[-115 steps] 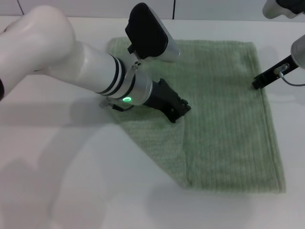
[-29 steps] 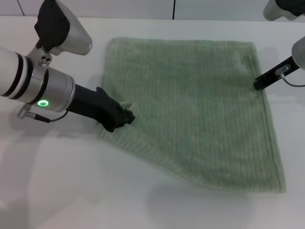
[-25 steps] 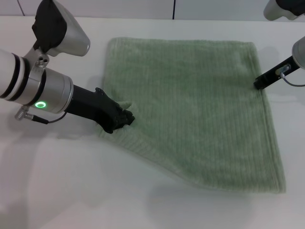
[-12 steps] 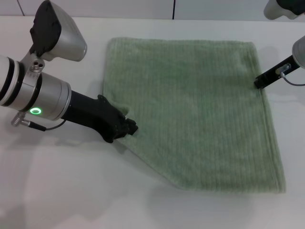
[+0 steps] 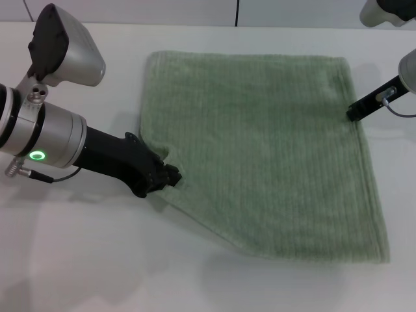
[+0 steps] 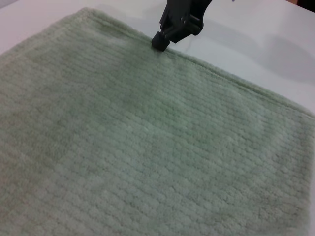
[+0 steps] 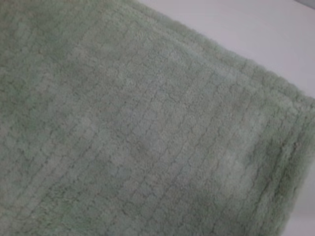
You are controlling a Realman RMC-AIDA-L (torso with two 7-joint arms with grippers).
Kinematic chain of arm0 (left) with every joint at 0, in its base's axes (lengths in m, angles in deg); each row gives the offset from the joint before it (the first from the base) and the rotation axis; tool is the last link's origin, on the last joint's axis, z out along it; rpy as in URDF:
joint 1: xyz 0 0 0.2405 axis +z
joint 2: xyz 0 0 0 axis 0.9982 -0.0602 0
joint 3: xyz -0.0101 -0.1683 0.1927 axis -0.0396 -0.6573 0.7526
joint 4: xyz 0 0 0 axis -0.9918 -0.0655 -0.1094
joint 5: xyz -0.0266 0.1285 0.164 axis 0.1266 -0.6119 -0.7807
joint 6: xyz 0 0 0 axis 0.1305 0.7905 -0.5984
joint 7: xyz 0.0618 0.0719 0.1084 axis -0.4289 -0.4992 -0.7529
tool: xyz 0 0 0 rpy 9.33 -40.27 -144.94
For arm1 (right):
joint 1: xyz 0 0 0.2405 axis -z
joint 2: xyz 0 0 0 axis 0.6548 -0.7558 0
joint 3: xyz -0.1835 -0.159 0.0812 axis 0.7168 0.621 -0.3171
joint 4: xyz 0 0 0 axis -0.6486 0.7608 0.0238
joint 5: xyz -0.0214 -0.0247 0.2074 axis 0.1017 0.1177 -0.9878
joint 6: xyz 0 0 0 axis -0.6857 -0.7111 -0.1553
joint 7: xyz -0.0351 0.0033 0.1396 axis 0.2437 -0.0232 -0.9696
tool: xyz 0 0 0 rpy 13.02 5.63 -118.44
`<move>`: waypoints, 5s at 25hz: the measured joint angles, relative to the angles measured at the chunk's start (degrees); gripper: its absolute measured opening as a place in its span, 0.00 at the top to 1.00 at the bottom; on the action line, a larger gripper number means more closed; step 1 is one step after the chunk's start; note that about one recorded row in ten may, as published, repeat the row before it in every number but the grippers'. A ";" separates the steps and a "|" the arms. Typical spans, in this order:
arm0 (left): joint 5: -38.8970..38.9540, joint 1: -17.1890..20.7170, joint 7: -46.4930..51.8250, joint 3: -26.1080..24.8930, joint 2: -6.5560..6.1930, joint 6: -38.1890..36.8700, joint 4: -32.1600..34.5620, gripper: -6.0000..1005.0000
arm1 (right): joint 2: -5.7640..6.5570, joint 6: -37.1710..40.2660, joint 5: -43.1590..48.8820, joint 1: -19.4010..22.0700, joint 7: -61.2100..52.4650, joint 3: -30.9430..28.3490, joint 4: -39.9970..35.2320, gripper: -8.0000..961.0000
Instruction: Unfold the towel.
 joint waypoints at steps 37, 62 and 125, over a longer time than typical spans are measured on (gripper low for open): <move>-1.94 -2.15 -0.82 -5.67 -0.30 -6.53 -5.59 0.77 | 0.00 -0.64 0.09 -0.18 0.70 0.00 0.12 0.97; 1.53 -9.71 -9.96 -8.66 0.24 3.05 -23.51 0.60 | -0.09 -0.70 0.09 -0.51 0.71 0.00 0.27 0.97; 54.75 -8.24 -61.51 -30.34 0.48 15.55 -51.56 0.64 | -5.19 -6.48 13.92 -3.53 -7.20 2.86 -8.62 0.96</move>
